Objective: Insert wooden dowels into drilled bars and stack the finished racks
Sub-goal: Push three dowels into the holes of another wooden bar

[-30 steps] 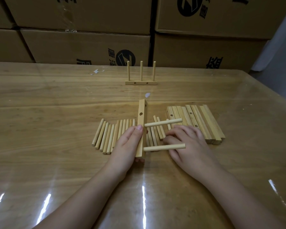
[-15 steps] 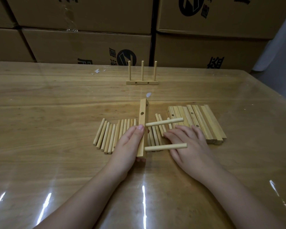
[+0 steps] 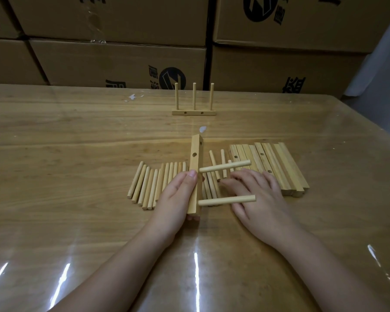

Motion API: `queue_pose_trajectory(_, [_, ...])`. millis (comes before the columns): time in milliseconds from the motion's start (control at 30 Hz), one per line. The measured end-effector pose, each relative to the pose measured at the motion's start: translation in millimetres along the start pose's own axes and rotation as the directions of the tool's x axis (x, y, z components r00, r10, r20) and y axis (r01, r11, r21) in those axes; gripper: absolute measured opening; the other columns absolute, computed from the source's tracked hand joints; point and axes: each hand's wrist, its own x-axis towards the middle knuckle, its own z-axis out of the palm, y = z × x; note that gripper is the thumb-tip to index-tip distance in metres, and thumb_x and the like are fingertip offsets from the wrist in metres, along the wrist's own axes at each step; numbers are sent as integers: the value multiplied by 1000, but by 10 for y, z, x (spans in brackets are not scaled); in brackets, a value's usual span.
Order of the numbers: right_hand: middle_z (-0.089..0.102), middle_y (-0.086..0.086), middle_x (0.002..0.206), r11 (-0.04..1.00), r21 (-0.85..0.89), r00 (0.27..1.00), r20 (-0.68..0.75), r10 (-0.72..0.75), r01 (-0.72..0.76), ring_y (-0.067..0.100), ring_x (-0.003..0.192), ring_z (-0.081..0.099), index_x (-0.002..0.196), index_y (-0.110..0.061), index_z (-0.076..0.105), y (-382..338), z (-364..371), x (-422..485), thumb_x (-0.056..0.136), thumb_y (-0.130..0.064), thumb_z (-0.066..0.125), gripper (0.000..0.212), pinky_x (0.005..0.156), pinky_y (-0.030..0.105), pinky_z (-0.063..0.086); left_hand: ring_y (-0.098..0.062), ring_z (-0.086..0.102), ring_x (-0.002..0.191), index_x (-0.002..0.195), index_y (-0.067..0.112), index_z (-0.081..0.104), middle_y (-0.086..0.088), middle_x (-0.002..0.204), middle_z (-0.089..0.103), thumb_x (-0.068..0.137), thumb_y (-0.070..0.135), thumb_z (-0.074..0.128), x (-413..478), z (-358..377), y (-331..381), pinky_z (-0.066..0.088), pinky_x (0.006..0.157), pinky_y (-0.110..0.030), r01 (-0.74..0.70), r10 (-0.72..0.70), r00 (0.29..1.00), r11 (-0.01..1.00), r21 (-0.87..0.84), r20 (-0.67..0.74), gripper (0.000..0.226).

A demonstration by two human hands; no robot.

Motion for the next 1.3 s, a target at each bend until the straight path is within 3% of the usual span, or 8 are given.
queue_pose_trajectory(133, [21,-17,151,999,28,999,33,-25,24,8,142,3,142,-36,27,-3,-13,16,93,-34,37,50,116,43,-3,-4,55,47,78,37,66,7,56,56,79,59,47,2,-9,-4,41,40,-16,0,0,1000,1000,-2,9,29])
queue_pose_trajectory(233, [17,-18,153,999,12,998,60,-37,36,8,143,0,144,-40,23,-1,-8,24,94,-37,31,50,116,43,-7,-4,55,47,77,39,67,8,55,56,78,59,47,-1,-6,3,41,39,-16,-1,1,1000,1000,-7,7,28])
queue_pose_trajectory(467, [35,-13,142,1000,2,1000,18,-19,19,9,139,14,135,-28,43,2,4,15,94,-36,36,42,117,42,2,-4,54,47,82,27,64,6,57,54,79,58,47,4,-2,-7,41,40,-17,7,-7,1000,1000,-14,-5,36])
queue_pose_trajectory(667, [13,-20,154,1000,5,996,78,-31,30,7,143,-3,145,-39,19,19,1,24,95,-39,27,51,116,42,-8,-5,55,47,87,25,64,7,56,55,78,58,47,7,-2,-4,41,40,-17,6,-6,1000,1000,-10,3,38])
queue_pose_trajectory(767, [18,-20,152,1000,-4,997,77,-29,29,7,143,-1,145,-39,17,8,-16,26,95,-39,28,51,116,42,-7,-6,55,48,88,25,64,6,56,56,78,59,47,4,-1,-1,42,40,-17,12,-12,1000,1000,-14,2,39])
queue_pose_trajectory(1033, [43,-13,139,999,6,1000,-5,-31,31,12,140,19,135,-30,43,-30,-30,14,92,-34,41,43,116,42,6,-6,56,48,93,19,63,5,59,55,77,57,46,5,-3,10,42,40,-17,24,-24,1000,999,-26,-3,44])
queue_pose_trajectory(1167, [22,-14,153,993,-116,999,43,20,-15,15,143,5,145,-35,25,-31,-43,2,94,-44,29,52,115,45,-5,-6,55,46,92,18,62,6,56,54,87,50,46,7,7,3,41,39,-17,22,-22,1000,999,-23,-9,36])
queue_pose_trajectory(1300, [35,-13,148,983,-184,999,39,23,-15,19,142,18,144,-29,32,-92,-89,13,94,-42,30,51,114,49,-8,-5,55,46,93,21,62,7,56,55,95,42,43,12,5,-2,41,39,-17,27,-27,1000,1000,-14,-9,29])
